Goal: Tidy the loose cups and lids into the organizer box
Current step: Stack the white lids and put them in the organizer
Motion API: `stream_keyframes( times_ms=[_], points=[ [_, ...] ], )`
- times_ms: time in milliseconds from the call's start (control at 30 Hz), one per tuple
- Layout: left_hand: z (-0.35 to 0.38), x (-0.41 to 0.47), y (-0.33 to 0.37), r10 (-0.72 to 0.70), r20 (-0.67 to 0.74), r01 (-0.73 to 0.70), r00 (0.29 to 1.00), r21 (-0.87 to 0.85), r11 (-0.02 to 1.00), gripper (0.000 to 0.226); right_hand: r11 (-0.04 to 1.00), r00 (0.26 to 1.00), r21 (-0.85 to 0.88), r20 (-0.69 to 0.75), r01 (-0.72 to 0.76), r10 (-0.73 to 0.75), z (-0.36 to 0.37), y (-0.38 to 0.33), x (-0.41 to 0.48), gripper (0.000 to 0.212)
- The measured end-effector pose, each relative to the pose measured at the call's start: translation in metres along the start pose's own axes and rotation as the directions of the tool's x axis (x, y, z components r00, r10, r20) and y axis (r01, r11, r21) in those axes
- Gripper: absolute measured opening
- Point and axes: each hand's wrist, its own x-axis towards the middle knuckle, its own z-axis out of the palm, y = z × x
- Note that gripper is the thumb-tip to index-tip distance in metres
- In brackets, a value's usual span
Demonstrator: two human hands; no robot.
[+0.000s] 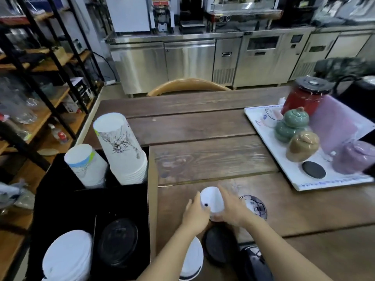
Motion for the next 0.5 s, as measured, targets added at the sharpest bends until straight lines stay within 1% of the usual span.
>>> stream_keyframes(
  times_ms=[100,133,233,300,400,500],
  points=[
    [0.006,0.005,-0.003,-0.027,-0.015,0.025,1.0,-0.128,0.991,0.025,1.0,0.998,-0.006,-0.063,0.029,-0.03,0.003,0.002,0.0,0.103],
    [0.005,0.005,-0.002,-0.029,-0.012,0.027,0.999,-0.193,0.981,0.02,1.0,0.996,-0.008,-0.086,0.029,-0.029,0.004,0.002,0.001,0.101],
    [0.0,0.005,-0.001,-0.065,-0.039,0.041,0.997,-0.44,0.897,0.02,0.999,0.991,0.018,-0.127,0.032,-0.029,0.004,0.001,0.003,0.097],
    [-0.006,0.005,0.001,-0.092,-0.062,0.043,0.994,-0.547,0.836,0.02,0.998,0.99,0.055,-0.139,0.042,-0.034,0.002,-0.001,0.003,0.096],
    [-0.015,0.003,0.001,-0.131,-0.124,0.03,0.984,-0.607,0.794,0.026,0.995,0.991,0.086,-0.126,0.054,-0.043,0.001,-0.011,0.002,0.095],
    [-0.024,-0.001,0.001,-0.138,-0.239,-0.041,0.961,-0.62,0.784,0.04,0.987,0.992,0.14,-0.109,0.081,-0.066,-0.003,-0.023,0.0,0.091]
  ],
)
